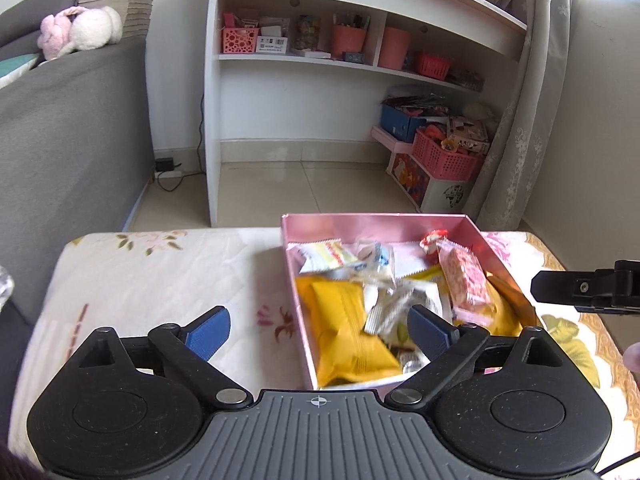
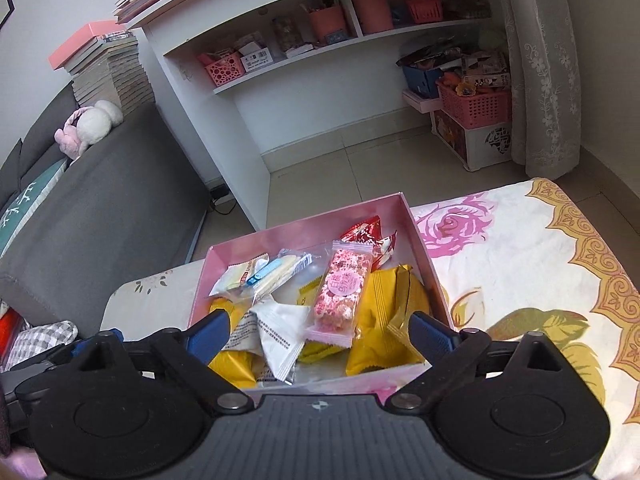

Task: Organize snacks
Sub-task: 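Withdraw both grippers from the box back over the remaining snacks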

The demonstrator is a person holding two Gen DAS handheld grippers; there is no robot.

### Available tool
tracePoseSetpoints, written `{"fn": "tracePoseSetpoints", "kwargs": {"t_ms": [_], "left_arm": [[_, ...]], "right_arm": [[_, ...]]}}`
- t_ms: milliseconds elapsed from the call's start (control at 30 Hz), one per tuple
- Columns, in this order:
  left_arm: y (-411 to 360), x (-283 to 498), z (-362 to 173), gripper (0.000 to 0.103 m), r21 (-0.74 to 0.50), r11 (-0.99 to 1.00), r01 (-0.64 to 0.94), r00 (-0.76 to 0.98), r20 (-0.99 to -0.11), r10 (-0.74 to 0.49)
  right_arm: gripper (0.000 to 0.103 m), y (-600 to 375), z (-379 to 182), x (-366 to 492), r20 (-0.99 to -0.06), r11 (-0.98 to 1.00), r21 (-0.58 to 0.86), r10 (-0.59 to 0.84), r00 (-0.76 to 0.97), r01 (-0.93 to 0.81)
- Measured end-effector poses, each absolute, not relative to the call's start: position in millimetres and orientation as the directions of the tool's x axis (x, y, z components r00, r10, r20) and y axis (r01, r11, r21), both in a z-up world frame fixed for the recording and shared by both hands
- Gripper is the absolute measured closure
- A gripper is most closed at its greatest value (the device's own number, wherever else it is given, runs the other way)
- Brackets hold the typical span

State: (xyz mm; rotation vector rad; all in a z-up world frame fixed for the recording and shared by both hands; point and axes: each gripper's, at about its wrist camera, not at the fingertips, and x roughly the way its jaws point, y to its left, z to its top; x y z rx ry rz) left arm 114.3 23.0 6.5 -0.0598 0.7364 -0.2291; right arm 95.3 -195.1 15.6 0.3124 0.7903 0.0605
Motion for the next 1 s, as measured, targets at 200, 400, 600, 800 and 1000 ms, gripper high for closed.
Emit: {"fn": "tracePoseSetpoints", "kwargs": {"t_ms": [200, 400, 600, 800, 1000], "left_arm": [[49, 81, 11, 0.004, -0.161, 0.977, 0.141, 0.687, -0.694, -0.214], [65, 58, 4, 0.004, -0.164, 0.982, 0.089, 0.669, -0.721, -0.181], [73, 42, -15, 0.004, -0.064, 0.996, 0.065, 0.693, -0.715, -0.092], [82, 49, -38, 0.004, 0.035, 0.991, 0.127, 0.686, -0.725, -0.062], [84, 68, -59, 0.004, 0.007, 0.981, 0.192, 0.661, -0.74, -0.124]], "right_arm": [[0.008, -182, 25, 66, -0.691, 0.966, 0.256, 0.16, 0.705, 0.032], [0.007, -170, 25, 43, -0.681, 0.971, 0.238, 0.184, 0.709, -0.024], [0.007, -166, 2, 26, -0.676, 0.969, 0.242, 0.207, 0.707, -0.052], [0.007, -161, -18, 24, -0.734, 0.987, 0.159, 0.14, 0.664, -0.032], [0.007, -163, -31, 26, -0.775, 0.993, 0.114, 0.097, 0.625, -0.013]]}}
